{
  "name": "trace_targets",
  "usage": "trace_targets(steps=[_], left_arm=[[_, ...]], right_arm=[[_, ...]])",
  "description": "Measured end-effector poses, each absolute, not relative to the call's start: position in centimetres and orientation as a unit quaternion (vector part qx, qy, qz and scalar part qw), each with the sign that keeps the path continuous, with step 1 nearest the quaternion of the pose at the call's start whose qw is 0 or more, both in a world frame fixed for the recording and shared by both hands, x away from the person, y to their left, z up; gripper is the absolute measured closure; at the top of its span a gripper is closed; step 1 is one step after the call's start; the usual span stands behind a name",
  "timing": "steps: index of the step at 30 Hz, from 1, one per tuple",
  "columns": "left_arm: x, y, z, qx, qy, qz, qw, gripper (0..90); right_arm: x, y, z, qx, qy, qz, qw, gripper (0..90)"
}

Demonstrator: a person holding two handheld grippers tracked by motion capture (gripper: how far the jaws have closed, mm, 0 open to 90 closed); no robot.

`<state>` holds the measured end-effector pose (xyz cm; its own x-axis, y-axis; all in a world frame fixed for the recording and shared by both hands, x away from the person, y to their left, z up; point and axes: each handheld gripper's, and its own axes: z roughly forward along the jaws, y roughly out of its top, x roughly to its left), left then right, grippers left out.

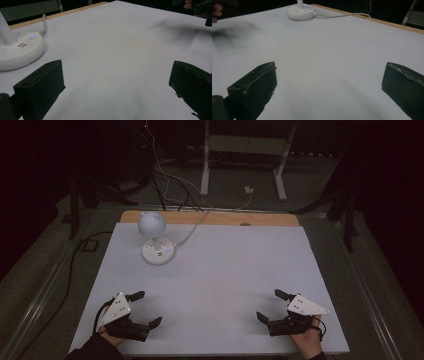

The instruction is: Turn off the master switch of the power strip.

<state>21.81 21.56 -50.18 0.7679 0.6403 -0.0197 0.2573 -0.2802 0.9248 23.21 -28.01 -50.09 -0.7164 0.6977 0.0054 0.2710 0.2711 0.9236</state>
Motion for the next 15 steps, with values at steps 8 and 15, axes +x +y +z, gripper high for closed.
trace_targets(steps=[8,15], left_arm=[[22.05,22.03,-50.30,0.782,0.278,0.178,0.528,0.4],[22.14,22.11,-50.41,0.786,0.275,0.176,0.524,0.4]], right_arm=[[23.12,-27.98,-50.15,0.315,0.769,0.511,0.217,0.0],[22.90,-27.42,-50.28,0.300,0.780,0.499,0.230,0.0]])
